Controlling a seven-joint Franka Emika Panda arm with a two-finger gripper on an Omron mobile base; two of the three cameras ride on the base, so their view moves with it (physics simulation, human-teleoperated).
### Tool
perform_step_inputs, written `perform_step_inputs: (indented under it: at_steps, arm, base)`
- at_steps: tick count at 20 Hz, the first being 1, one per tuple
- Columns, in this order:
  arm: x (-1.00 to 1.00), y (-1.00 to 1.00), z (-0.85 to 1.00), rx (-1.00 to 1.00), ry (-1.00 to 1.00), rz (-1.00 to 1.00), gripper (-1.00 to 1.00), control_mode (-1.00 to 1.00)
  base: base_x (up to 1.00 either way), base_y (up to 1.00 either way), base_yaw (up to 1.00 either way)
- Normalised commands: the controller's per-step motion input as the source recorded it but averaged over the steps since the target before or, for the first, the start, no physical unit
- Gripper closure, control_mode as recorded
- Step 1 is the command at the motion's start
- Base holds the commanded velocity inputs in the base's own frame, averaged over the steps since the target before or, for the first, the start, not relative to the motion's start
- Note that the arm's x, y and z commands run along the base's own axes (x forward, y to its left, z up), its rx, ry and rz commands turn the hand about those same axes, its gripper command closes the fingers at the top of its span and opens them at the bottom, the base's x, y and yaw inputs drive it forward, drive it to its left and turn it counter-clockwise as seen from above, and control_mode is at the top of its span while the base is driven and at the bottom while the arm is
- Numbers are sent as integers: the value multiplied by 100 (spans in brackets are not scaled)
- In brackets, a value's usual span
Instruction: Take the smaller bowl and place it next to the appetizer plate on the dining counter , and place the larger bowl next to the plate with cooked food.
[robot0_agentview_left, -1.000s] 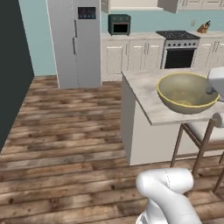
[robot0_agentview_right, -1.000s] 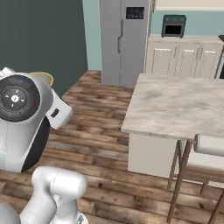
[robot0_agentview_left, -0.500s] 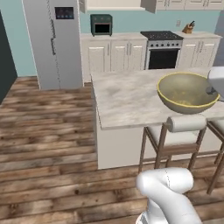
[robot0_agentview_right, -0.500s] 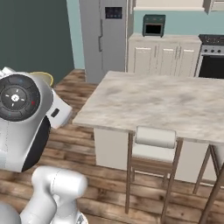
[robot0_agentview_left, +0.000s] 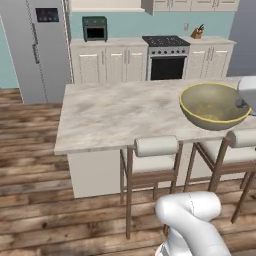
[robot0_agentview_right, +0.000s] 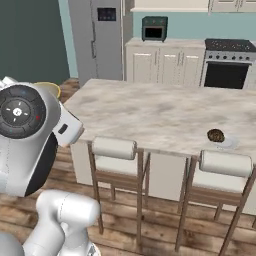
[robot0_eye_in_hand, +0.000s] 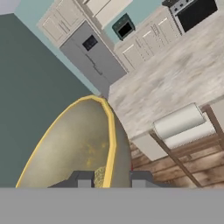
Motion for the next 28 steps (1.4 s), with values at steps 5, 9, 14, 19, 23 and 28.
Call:
perform_step_inputs:
  at_steps: [5, 9, 14, 19, 23, 28]
  arm:
    - [0, 0, 0, 0, 0, 0, 100, 100]
    - [0, 0, 0, 0, 0, 0, 100, 100]
    - [0, 0, 0, 0, 0, 0, 100, 100]
    - [0, 0, 0, 0, 0, 0, 100, 100]
    - [0, 0, 0, 0, 0, 0, 100, 100]
    - [0, 0, 0, 0, 0, 0, 100, 100]
  base:
    - [14, -100, 0]
    - [17, -100, 0]
    - [13, -100, 0]
    - [5, -100, 0]
    - [11, -87, 0]
    - [39, -13, 0]
